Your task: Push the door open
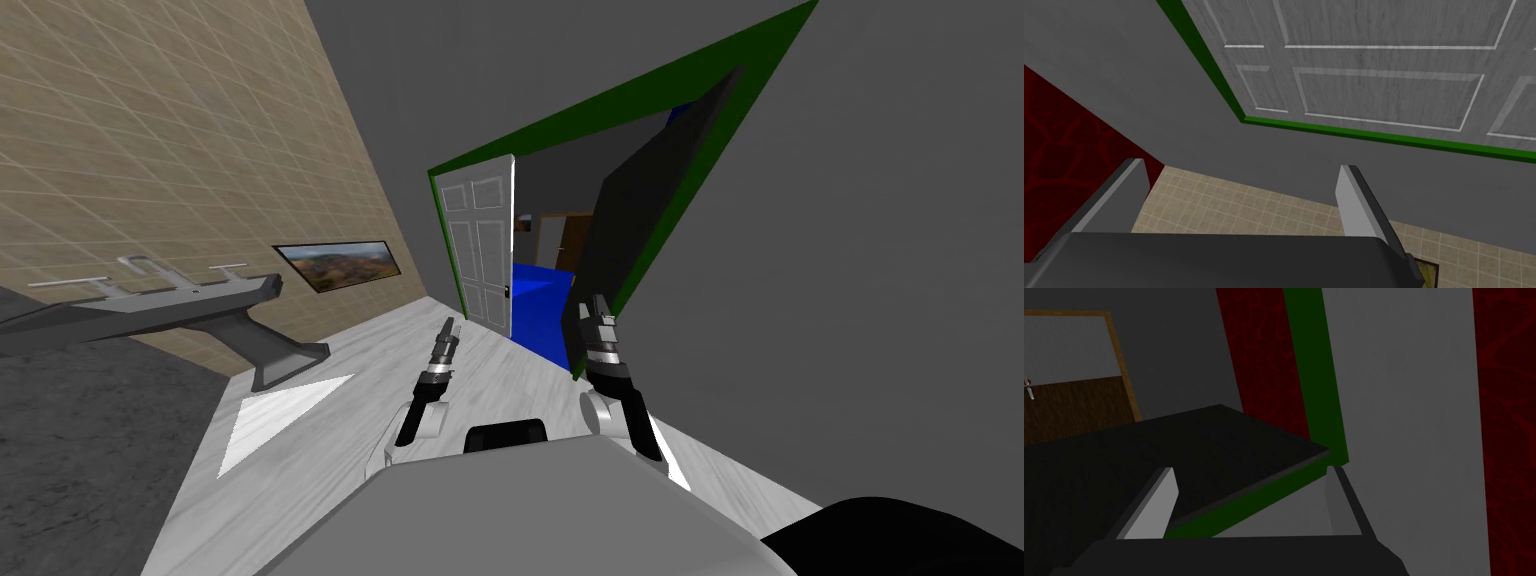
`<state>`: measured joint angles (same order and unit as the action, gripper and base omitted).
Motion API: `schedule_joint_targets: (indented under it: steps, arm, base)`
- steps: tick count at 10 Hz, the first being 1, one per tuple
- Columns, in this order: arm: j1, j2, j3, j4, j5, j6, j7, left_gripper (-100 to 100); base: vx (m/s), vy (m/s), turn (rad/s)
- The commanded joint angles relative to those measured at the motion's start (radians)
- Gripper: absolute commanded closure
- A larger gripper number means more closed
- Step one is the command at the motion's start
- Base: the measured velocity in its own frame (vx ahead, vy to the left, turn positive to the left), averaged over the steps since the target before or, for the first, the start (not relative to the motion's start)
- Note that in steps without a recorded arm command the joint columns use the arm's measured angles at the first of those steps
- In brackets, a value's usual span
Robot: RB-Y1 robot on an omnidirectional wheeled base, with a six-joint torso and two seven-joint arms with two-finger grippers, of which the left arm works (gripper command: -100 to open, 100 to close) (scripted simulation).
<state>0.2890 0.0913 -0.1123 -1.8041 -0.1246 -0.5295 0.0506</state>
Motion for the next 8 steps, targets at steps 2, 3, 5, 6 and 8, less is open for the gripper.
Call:
schedule_joint_targets:
  steps: [2, 3, 5, 6, 8]
  arm:
    - [-0.019, 0.003, -0.010, 0.048, -0.004, -0.011, 0.006, -100]
    - [-0.026, 0.004, -0.014, 0.067, -0.005, -0.015, 0.009, -100]
    - [-0.042, 0.007, -0.021, 0.107, -0.007, -0.025, 0.015, -100]
    - [-0.050, 0.008, -0.024, 0.127, -0.009, -0.030, 0.018, -100]
    - [-0.066, 0.010, -0.031, 0.168, -0.011, -0.040, 0.023, -100]
  base:
    - [0.095, 0.014, -0.018]
    - [0.086, 0.019, -0.015]
    - [0.095, 0.018, -0.018]
    - [0.102, 0.021, -0.018]
    - [0.099, 0.014, -0.018]
